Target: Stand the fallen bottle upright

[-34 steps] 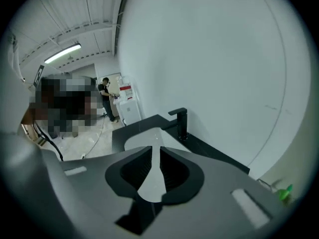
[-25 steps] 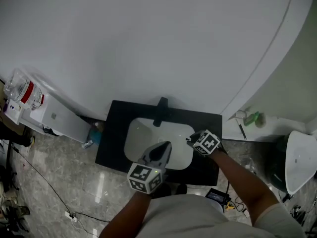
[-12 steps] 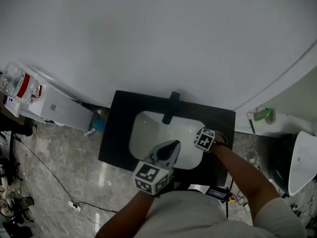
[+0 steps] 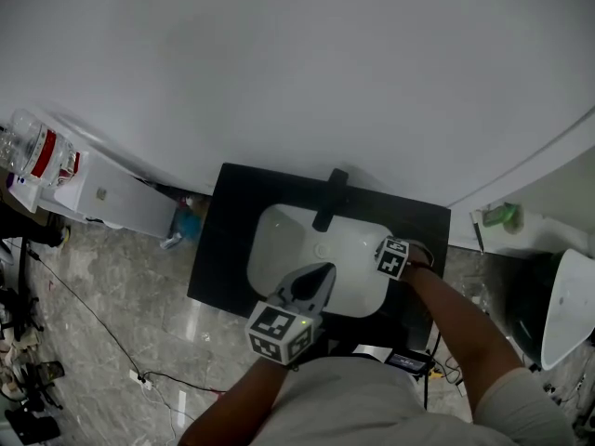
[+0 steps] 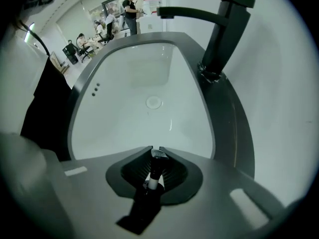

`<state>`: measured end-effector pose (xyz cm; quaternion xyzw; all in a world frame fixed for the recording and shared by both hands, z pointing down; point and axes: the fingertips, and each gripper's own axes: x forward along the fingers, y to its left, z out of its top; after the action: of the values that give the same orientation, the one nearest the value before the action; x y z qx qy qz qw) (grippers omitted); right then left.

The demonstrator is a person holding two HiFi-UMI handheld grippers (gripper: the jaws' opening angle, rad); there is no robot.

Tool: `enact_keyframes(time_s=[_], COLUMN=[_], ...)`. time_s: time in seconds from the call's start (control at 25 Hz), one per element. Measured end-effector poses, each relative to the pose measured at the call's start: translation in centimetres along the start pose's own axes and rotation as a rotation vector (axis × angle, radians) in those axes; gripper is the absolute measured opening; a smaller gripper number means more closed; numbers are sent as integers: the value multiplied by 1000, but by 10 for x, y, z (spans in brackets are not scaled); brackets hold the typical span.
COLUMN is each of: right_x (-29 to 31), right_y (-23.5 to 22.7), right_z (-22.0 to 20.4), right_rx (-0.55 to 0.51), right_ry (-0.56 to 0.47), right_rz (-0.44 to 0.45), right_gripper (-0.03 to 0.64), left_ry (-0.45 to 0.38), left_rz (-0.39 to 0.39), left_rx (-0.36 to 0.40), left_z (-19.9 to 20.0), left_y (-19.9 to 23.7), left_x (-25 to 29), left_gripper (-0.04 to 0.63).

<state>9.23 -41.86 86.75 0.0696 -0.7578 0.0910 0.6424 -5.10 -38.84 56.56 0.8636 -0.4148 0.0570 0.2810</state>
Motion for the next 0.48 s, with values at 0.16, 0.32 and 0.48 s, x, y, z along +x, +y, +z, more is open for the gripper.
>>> enact_keyframes(time_s=[0.16,0.32,0.48], right_x=[-23,-55,-97], right_y=[-8,-12,-13], right_z=[7,11,8], right_rx=[42,83,133], right_ry=[-108,-233,-357], right_rz=[-36,-73,-121], right_gripper=[38,31,5], left_ry=[-5,-3,3], left_rz=[-6,-24,-45], left_rx=[-10,2,22], left_z=[-2,-1,1], left_y=[-4,-17,-34], left_x=[-2,1,5], left_gripper=[8,8,8])
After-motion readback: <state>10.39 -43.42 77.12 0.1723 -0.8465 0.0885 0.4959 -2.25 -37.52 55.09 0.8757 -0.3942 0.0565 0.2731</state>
